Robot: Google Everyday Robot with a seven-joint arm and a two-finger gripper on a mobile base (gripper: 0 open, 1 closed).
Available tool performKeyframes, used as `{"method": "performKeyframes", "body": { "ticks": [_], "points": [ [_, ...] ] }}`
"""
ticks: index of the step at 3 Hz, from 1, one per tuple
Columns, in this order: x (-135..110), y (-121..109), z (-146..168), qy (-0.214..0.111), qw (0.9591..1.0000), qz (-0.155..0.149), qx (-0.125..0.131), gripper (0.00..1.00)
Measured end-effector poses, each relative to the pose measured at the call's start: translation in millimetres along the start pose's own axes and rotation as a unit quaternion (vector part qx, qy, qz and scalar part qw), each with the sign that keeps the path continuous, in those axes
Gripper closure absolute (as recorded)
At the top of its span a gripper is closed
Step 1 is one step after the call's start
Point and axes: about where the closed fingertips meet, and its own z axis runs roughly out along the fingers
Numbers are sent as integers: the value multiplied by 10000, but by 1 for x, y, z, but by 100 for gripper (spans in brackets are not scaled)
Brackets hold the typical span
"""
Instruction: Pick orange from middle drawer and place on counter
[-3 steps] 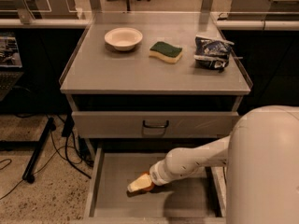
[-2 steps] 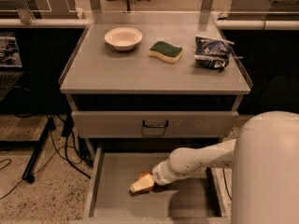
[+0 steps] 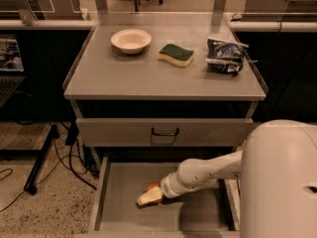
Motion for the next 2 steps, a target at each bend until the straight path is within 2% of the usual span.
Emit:
{"method": "performKeyframes", "body": {
  "ticks": [1, 2],
  "points": [
    [0, 0, 0, 0, 10000, 0, 0, 19],
    [0, 0, 0, 0, 10000, 0, 0, 42]
  ]
}}
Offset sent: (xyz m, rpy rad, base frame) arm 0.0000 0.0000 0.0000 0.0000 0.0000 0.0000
